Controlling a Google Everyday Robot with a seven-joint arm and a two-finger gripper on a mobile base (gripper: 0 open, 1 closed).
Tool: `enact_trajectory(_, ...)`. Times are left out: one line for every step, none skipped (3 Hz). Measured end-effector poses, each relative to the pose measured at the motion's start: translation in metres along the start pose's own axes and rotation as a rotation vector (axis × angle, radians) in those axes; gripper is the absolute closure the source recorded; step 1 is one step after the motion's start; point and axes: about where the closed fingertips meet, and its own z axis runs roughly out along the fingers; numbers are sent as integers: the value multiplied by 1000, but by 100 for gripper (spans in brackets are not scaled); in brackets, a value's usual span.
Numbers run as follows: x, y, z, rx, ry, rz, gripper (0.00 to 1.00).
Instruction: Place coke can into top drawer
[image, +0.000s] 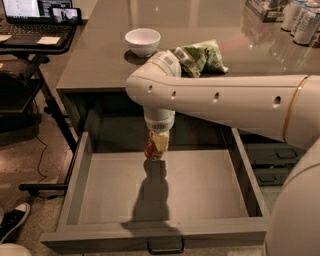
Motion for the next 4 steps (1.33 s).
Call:
enact_trajectory(-1,2,4,32,25,-30,82)
enact_trajectory(0,6,4,49,32,-45,59)
enact_trajectory(1,11,3,55,38,-54,36)
enact_trajectory(3,14,1,56,41,-57,13)
